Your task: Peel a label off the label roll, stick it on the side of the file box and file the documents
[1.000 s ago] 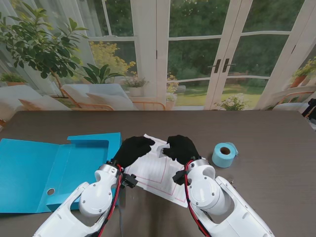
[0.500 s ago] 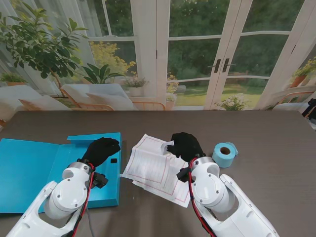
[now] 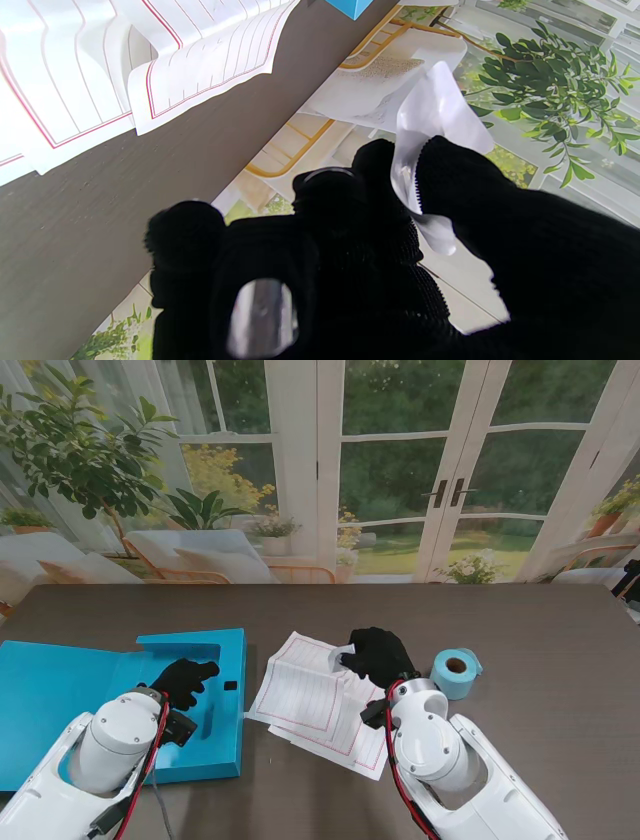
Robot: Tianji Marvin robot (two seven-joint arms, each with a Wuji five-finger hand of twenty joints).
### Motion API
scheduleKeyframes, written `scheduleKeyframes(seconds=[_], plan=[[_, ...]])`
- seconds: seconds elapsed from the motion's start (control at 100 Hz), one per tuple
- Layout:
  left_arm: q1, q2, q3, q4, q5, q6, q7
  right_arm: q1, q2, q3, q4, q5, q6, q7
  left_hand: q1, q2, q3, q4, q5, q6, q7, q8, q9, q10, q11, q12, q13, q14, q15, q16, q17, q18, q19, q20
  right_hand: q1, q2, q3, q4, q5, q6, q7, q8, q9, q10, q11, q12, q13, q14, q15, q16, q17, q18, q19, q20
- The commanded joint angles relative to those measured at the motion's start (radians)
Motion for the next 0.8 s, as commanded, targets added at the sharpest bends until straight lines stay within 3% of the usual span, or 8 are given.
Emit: scheduleKeyframes(seconds=[0.0,0.23,0.79], plan=[[-0.028,-0.011,0.006,0.027,-0.034,0.028,-0.035,-0.006,-0.002,0.004,-0.003,0.003,-0.006,0.012,-0.037,0.029,-0.008,-0.04,-0.019,0.019,-0.003,-0.011,0.009,0.017,0.011,0.017,0.007,0.016,0.029,0.023,0.009,-0.032,0.065,0.032,0.004,-0.015,0.077,-0.008,0.009,0.04,0.029,0.038,0.082,0.021,0.002,-0.001,0.012,-0.121,0.038,0.013,0.405,-0.008,0.039,0.019],[-0.082,-0.018,0.028,0.092,-0.089,0.074,-0.048,-0.01,-0.002,0.015,-0.003,0.011,-0.01,0.009,-0.034,0.028,-0.003,-0.042,-0.009,0.032,0.013,-0.009,0.052,0.022,0.029,0.055,0.043,0.026,0.088,0.048,0.045,-0.014,0.14,0.05,0.005,-0.015,0.076,-0.008,0.008,0.04,0.028,0.038,0.082,0.023,-0.001,0.001,0.012,-0.118,0.04,0.014,0.405,-0.005,0.038,0.019],[-0.14,-0.041,0.055,0.204,-0.174,0.105,-0.032,-0.014,-0.004,0.013,-0.005,0.021,-0.009,0.006,0.015,-0.001,0.016,0.004,0.087,0.05,0.091,0.037,0.191,0.013,0.101,0.209,0.149,0.047,0.237,0.106,0.157,0.044,0.258,0.113,0.007,-0.013,0.073,-0.008,0.007,0.041,0.027,0.038,0.082,0.027,-0.005,0.005,0.011,-0.112,0.043,0.014,0.405,0.0,0.039,0.02]])
